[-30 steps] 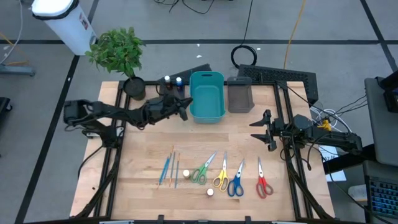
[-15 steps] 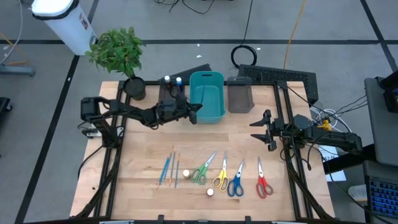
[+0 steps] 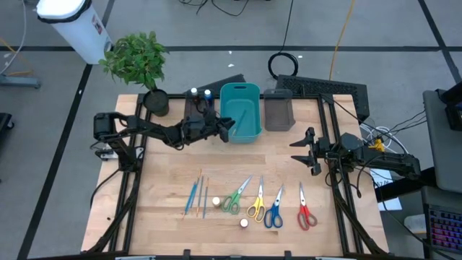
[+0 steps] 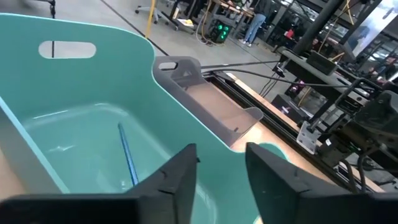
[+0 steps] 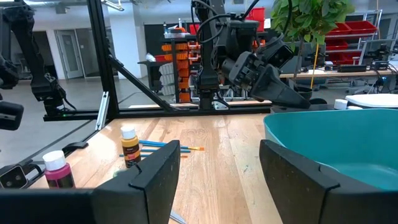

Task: Pick & Place Paint Supplies
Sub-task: Put the yellow paint bottle into the left black bin

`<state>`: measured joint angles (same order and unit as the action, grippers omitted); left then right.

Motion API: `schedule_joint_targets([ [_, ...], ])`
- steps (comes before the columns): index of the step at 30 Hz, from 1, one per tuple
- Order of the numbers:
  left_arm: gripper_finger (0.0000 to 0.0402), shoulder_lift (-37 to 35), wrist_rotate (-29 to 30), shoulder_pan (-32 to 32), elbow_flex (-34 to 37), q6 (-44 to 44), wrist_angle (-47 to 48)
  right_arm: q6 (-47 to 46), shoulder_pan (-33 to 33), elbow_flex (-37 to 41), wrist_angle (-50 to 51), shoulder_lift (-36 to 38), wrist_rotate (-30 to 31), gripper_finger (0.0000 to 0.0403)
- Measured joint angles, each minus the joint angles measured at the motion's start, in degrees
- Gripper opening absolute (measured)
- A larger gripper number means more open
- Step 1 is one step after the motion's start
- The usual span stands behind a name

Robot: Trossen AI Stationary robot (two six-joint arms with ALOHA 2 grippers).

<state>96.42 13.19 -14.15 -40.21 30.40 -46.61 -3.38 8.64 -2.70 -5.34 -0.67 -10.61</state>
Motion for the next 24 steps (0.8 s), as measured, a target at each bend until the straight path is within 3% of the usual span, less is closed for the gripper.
schedule_joint_targets([
  [6, 0.0206, -1.0, -1.1, -0.1, 0.0, -2.8, 0.2, 0.0, 0.0, 0.0, 0.0, 0.0, 0.0, 0.0212],
  [13, 0.0227, -11.4, -9.0, 0.1, 0.0, -12.6, 4.6, 0.0, 0.0, 0.0, 0.0, 0.0, 0.0, 0.0212],
  [24, 0.0228, -32.5, -9.7, 3.9, 0.0, -18.7, 38.8, 0.0, 0.0, 0.0, 0.0, 0.0, 0.0, 0.0212],
])
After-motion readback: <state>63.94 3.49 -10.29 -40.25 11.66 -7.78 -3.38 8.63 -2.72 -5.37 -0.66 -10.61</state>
